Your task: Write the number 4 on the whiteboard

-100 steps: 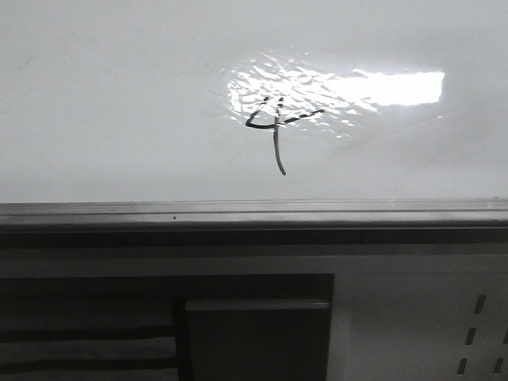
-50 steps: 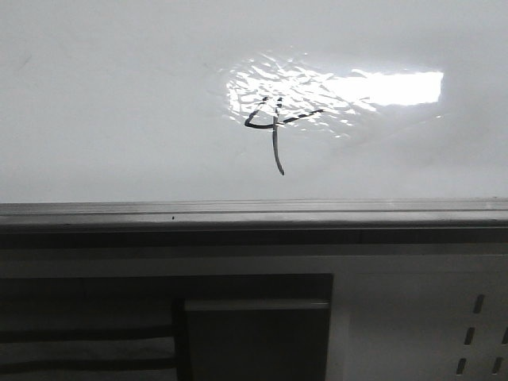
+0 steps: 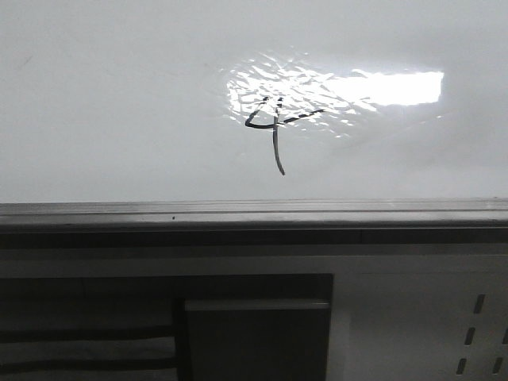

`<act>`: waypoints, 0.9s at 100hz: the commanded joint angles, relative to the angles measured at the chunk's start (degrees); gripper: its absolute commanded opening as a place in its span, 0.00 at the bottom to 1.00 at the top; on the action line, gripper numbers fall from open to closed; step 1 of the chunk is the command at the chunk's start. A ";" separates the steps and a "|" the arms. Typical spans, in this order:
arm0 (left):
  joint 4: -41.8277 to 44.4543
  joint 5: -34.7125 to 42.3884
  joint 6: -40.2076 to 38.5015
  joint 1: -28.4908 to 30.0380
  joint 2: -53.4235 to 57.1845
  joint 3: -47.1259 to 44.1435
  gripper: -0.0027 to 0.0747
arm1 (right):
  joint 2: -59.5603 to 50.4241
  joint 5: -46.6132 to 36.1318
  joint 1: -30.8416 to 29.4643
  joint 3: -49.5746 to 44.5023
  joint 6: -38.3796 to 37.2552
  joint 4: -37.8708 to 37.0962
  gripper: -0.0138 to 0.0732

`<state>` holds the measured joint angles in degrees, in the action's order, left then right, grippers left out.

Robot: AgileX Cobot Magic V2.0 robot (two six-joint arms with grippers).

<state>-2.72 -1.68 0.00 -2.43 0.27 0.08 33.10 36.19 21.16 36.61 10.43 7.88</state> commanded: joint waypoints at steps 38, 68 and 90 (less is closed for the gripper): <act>0.00 4.39 -0.67 0.11 1.57 -1.53 0.01 | -12.94 -15.15 -13.89 -9.40 0.94 -2.68 0.08; 0.00 4.39 -0.67 0.11 1.57 -1.53 0.01 | -30.72 -34.64 -23.37 -32.62 0.71 -0.67 0.08; 0.00 4.39 -0.67 0.11 1.57 -1.53 0.01 | -34.87 -36.19 -23.37 -38.21 0.71 -0.55 0.08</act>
<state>-2.72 -1.77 0.00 -2.43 0.27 0.08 -0.42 5.73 -1.88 -0.45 10.67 7.26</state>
